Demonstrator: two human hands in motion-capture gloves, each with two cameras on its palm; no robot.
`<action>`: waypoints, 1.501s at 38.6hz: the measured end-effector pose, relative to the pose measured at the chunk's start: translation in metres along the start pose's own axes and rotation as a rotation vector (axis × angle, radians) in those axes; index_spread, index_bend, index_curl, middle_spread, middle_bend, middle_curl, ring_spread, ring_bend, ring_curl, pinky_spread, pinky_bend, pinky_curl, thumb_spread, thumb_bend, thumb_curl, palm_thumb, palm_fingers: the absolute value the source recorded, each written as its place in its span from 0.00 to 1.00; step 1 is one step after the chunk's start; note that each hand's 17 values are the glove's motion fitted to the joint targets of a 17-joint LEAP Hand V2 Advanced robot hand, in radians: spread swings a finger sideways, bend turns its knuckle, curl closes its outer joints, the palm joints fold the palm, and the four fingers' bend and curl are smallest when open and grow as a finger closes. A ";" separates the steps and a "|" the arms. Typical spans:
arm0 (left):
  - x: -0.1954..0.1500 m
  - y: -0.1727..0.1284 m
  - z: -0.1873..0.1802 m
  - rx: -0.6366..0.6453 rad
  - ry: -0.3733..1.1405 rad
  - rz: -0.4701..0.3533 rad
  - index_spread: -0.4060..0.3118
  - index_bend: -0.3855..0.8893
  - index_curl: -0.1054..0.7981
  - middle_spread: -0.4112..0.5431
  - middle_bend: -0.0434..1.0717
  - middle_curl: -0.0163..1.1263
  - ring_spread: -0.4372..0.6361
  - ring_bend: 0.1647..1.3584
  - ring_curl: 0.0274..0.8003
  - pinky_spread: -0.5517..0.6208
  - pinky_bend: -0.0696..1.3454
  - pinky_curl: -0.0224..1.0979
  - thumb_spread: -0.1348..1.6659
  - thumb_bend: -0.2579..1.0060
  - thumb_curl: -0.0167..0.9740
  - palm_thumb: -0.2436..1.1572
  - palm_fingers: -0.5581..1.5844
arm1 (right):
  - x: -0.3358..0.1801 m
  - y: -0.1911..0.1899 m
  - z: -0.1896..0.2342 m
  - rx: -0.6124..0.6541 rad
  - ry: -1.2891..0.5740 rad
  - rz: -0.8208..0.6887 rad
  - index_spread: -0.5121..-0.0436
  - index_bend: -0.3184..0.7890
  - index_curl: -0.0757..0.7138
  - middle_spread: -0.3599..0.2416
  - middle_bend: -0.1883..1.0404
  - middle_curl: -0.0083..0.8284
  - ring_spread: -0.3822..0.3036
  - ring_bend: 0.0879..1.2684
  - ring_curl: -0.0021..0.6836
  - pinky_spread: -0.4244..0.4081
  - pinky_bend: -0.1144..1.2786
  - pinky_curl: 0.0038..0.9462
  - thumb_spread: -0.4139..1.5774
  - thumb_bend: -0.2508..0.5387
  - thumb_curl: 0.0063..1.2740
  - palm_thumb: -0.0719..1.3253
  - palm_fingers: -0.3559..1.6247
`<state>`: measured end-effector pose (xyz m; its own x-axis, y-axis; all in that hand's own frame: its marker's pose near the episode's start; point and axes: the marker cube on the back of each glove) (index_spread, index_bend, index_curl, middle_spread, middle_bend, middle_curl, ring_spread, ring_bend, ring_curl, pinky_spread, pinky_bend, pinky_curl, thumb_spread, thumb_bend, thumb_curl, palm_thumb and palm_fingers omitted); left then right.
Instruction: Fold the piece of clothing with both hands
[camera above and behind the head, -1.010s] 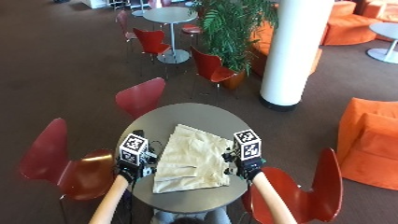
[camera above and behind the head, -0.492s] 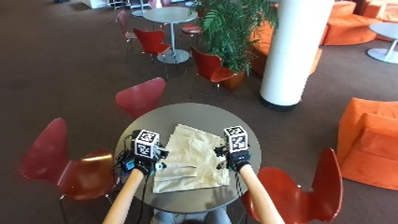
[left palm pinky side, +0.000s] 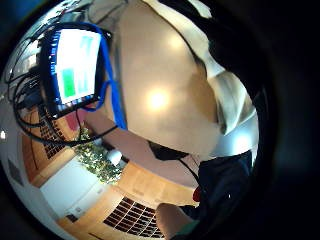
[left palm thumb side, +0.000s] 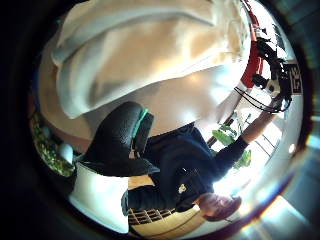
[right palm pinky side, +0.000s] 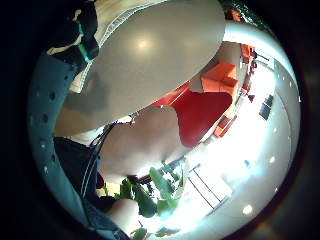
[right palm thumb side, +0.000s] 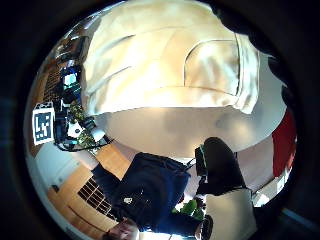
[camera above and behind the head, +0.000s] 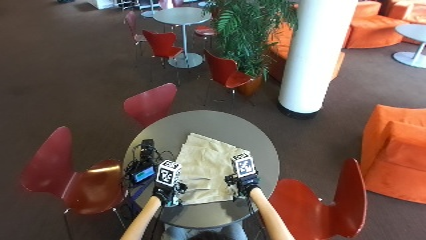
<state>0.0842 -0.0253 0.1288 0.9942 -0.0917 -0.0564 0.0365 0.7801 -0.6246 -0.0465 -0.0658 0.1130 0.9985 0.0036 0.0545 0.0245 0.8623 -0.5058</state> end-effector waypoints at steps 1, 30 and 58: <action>0.002 0.000 0.001 0.043 -0.010 0.022 0.44 0.40 0.43 0.47 0.19 0.27 0.49 0.29 0.32 0.58 0.34 0.30 0.65 0.19 0.30 0.39 0.45 | 0.000 -0.001 0.003 -0.013 0.007 0.011 0.37 0.38 0.28 0.45 0.31 0.39 0.44 0.44 0.48 0.55 0.57 0.36 0.73 0.45 0.27 0.56 0.41; 0.032 -0.002 0.050 0.220 -0.050 0.270 0.24 0.48 0.51 0.19 0.34 0.42 0.11 0.32 0.49 0.19 0.52 0.42 0.47 0.27 0.59 0.80 0.83 | -0.004 -0.029 0.033 0.411 0.219 0.042 0.49 0.51 0.53 0.22 0.34 0.52 0.15 0.35 0.56 0.13 0.47 0.36 0.48 0.30 0.44 0.77 0.80; 0.005 0.027 -0.094 0.367 0.000 0.154 0.10 0.58 0.72 0.10 0.51 0.55 0.06 0.46 0.63 0.16 0.58 0.52 0.38 0.19 0.78 0.78 0.84 | 0.033 -0.011 -0.053 0.215 0.147 -0.020 0.50 0.52 0.70 0.17 0.39 0.60 0.13 0.33 0.64 0.08 0.43 0.37 0.32 0.28 0.55 0.78 0.83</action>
<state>0.0808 -0.0631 0.0387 0.9909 0.0435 -0.1273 -0.0790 0.9541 -0.2887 -0.0111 -0.1022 0.0744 0.9947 -0.0747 -0.0710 0.0492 0.9494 -0.3103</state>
